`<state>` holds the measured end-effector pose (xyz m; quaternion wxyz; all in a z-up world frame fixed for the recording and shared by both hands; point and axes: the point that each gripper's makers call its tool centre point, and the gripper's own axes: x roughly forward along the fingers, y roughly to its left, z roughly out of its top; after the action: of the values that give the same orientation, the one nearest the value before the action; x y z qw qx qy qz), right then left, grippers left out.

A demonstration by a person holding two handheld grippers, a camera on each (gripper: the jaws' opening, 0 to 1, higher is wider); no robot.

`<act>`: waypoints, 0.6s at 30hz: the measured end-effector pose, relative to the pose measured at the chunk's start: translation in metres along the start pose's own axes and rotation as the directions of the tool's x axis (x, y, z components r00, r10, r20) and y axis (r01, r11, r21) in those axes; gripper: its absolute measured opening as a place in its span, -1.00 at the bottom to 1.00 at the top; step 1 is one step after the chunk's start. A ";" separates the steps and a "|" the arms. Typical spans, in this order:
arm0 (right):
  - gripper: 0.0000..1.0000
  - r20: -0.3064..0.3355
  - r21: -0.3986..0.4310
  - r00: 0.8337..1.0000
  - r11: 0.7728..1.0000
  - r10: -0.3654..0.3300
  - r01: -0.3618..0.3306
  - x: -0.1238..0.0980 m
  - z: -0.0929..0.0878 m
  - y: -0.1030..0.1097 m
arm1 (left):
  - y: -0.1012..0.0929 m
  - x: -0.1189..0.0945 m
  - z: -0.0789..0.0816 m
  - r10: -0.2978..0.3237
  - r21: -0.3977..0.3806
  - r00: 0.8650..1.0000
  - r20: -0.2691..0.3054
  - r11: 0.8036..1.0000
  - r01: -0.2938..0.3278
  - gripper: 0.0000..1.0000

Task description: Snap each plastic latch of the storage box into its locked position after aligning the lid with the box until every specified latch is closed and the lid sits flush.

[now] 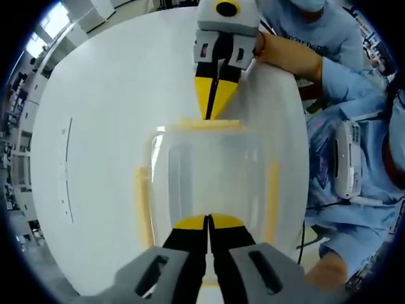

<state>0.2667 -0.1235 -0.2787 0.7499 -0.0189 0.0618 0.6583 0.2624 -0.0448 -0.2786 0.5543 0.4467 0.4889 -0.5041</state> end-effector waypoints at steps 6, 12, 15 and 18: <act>-1.00 0.012 0.016 1.000 1.000 0.006 -0.007 -0.001 0.002 0.003 | -0.002 -0.003 0.000 -0.009 -0.008 1.000 0.012 1.000 0.009 -0.99; -1.00 0.014 0.015 1.000 1.000 0.005 -0.005 -0.002 0.004 0.003 | -0.003 -0.005 0.001 -0.014 -0.008 1.000 0.027 1.000 0.014 -0.99; -1.00 0.015 0.021 1.000 1.000 0.006 -0.006 -0.002 0.004 0.003 | -0.003 -0.005 0.001 -0.010 -0.003 1.000 0.029 1.000 0.010 -0.99; -1.00 0.015 0.021 1.000 1.000 0.005 -0.005 -0.002 0.004 0.003 | -0.002 -0.006 0.001 -0.009 -0.004 1.000 0.030 1.000 0.010 -0.99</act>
<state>0.2634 -0.1246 -0.2741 0.7488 -0.0062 0.0632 0.6598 0.2600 -0.0457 -0.2729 0.5600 0.4357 0.4837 -0.5125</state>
